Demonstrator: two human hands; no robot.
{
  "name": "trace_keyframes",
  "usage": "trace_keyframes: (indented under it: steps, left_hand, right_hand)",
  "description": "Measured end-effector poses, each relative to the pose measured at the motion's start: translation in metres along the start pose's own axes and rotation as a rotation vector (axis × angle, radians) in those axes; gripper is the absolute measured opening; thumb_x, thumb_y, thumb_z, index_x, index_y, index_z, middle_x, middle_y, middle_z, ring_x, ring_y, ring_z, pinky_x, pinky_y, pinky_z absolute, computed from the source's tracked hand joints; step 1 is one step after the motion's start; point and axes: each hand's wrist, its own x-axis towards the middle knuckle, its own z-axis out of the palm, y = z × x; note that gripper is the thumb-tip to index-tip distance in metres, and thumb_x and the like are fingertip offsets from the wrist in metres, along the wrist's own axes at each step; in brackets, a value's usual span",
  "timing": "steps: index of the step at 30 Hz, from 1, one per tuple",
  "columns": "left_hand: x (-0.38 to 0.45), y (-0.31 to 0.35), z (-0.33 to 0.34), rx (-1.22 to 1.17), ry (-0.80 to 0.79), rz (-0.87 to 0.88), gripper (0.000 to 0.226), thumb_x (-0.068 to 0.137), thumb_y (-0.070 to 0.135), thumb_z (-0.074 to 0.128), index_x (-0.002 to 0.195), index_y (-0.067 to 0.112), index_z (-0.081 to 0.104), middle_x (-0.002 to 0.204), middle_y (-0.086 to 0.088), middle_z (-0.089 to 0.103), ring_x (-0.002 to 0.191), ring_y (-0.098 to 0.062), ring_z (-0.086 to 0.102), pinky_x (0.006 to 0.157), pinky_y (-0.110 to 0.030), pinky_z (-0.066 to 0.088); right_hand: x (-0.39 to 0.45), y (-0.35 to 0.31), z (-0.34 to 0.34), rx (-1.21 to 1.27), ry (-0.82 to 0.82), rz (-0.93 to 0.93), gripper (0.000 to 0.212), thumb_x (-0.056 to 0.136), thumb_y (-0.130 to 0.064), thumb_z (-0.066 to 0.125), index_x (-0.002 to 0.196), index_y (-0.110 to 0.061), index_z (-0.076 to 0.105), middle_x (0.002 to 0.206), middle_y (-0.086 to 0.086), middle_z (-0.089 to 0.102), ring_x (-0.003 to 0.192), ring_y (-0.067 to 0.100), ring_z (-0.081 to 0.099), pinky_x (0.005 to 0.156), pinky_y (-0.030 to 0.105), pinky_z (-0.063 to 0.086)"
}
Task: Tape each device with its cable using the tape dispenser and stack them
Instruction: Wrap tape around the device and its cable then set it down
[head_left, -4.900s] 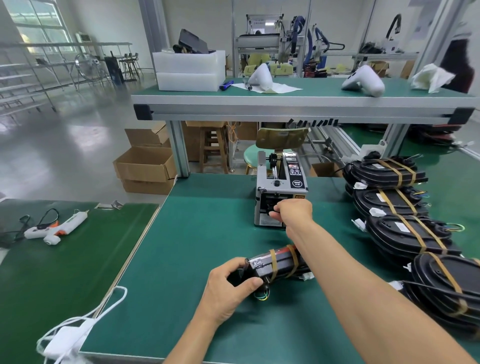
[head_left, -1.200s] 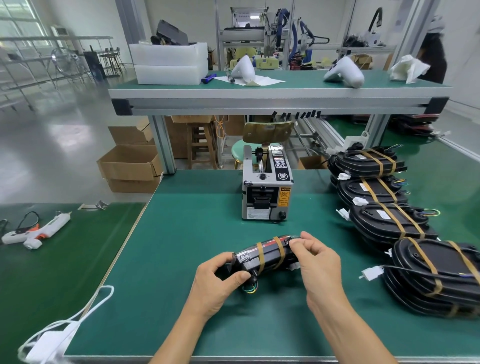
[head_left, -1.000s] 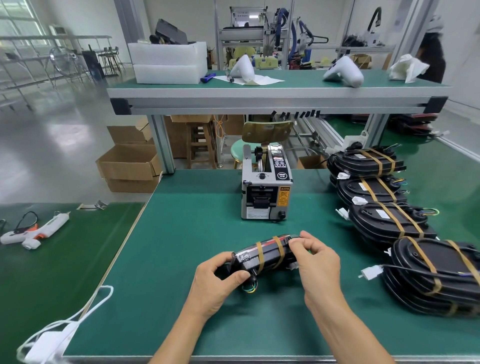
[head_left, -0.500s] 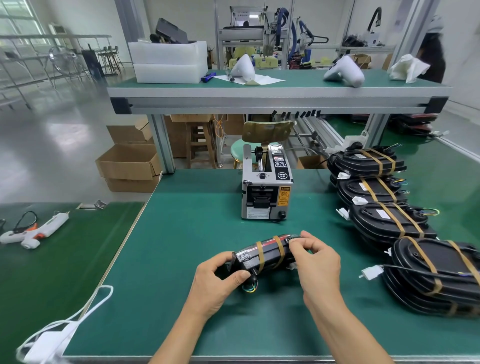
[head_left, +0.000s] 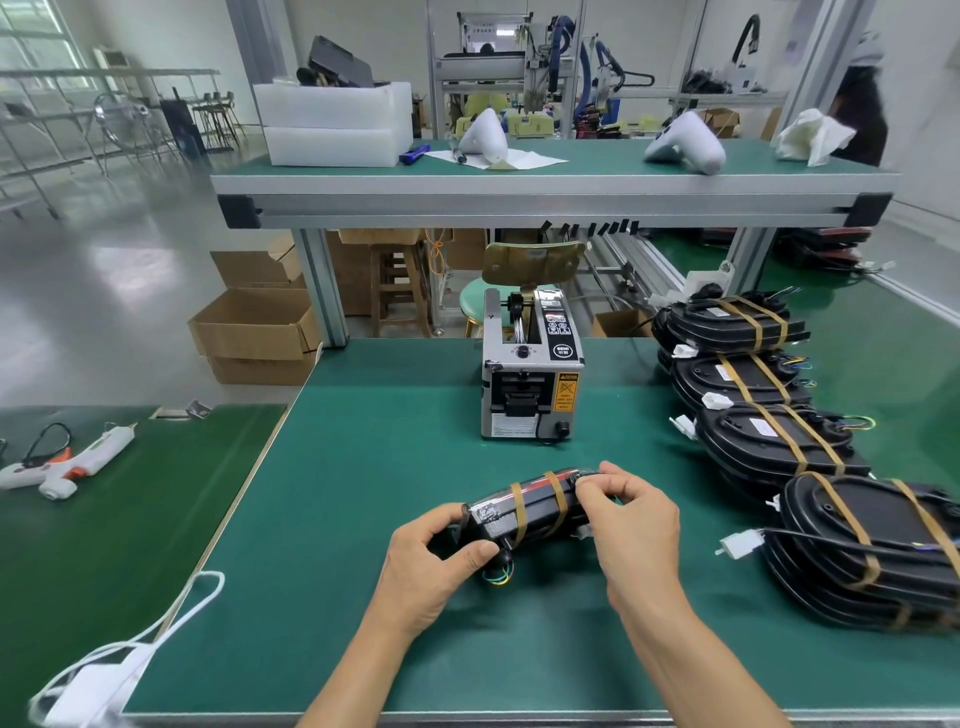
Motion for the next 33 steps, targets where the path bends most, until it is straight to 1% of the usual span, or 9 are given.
trace_keyframes:
  steps: [8,12,15,18,23,24,26,28,33]
  left_hand:
    - [0.000,-0.001,0.000,-0.003,0.001,0.020,0.056,0.074,0.075,0.084,0.114,0.037,0.080,0.111,0.005,0.082,0.108,-0.019,0.076,0.097,-0.027,0.057]
    - [0.000,0.001,0.000,0.020,0.000,0.021,0.042,0.077,0.062,0.085,0.112,0.040,0.080,0.109,0.007,0.083,0.105,-0.013,0.076,0.093,-0.020,0.055]
    - [0.000,0.000,0.000,0.030,0.001,0.023,0.038,0.077,0.057,0.085,0.111,0.040,0.080,0.108,0.006,0.082,0.104,-0.014,0.076,0.095,-0.023,0.055]
    - [0.000,0.001,0.000,0.025,0.002,0.036,0.043,0.076,0.065,0.086,0.111,0.041,0.080,0.109,0.007,0.082,0.106,-0.015,0.076,0.096,-0.024,0.055]
    - [0.000,0.000,0.000,0.011,0.009,0.043,0.053,0.074,0.076,0.083,0.111,0.039,0.080,0.109,0.006,0.082,0.105,-0.016,0.076,0.097,-0.027,0.057]
    - [0.000,0.000,0.000,0.008,0.008,0.042,0.053,0.074,0.077,0.083,0.112,0.039,0.080,0.109,0.005,0.082,0.105,-0.016,0.076,0.097,-0.028,0.057]
    - [0.000,0.000,0.000,0.003,0.008,0.037,0.054,0.074,0.077,0.083,0.113,0.040,0.080,0.110,0.006,0.082,0.107,-0.016,0.076,0.097,-0.027,0.057]
    - [0.001,0.000,0.000,0.005,0.008,0.034,0.054,0.074,0.077,0.083,0.113,0.039,0.080,0.110,0.006,0.082,0.107,-0.017,0.076,0.098,-0.028,0.057]
    - [0.000,-0.001,0.000,0.010,0.007,0.023,0.055,0.073,0.077,0.083,0.113,0.040,0.080,0.109,0.006,0.082,0.106,-0.016,0.076,0.097,-0.026,0.057]
  right_hand:
    - [0.001,-0.001,-0.001,-0.015,-0.002,0.016,0.017,0.078,-0.016,0.073,0.070,-0.029,0.078,0.117,-0.011,0.072,0.104,-0.013,0.060,0.076,0.015,0.040]
    - [0.004,0.002,-0.001,0.036,0.008,0.037,0.009,0.080,-0.013,0.077,0.076,-0.021,0.076,0.118,-0.007,0.071,0.105,-0.005,0.063,0.081,0.020,0.044]
    - [0.005,0.001,-0.001,0.067,0.028,0.031,0.015,0.083,-0.012,0.079,0.089,-0.023,0.071,0.109,-0.007,0.072,0.090,0.000,0.067,0.066,0.013,0.047]
    - [0.005,0.001,-0.001,0.084,0.022,0.016,0.017,0.084,-0.013,0.080,0.093,-0.023,0.070,0.098,0.000,0.072,0.070,-0.002,0.063,0.053,0.006,0.044]
    - [0.004,0.004,-0.003,0.052,-0.030,-0.048,0.020,0.088,-0.017,0.079,0.102,-0.027,0.068,0.104,-0.003,0.071,0.086,-0.012,0.062,0.063,0.003,0.046]
    - [0.003,0.004,-0.003,0.042,-0.047,-0.054,0.022,0.088,-0.020,0.080,0.104,-0.029,0.068,0.108,-0.004,0.071,0.095,-0.008,0.063,0.072,0.007,0.050]
    - [0.003,0.006,-0.004,0.024,-0.077,-0.049,0.027,0.087,-0.026,0.081,0.110,-0.030,0.068,0.116,-0.004,0.068,0.113,0.009,0.062,0.095,0.032,0.056]
    - [0.004,0.006,-0.004,0.010,-0.091,-0.035,0.031,0.086,-0.029,0.083,0.114,-0.030,0.067,0.121,-0.003,0.066,0.117,0.015,0.061,0.103,0.049,0.053]
    - [0.012,0.006,-0.005,0.030,-0.074,0.004,0.020,0.087,-0.028,0.082,0.104,-0.028,0.073,0.119,0.004,0.068,0.111,0.021,0.064,0.097,0.049,0.057]
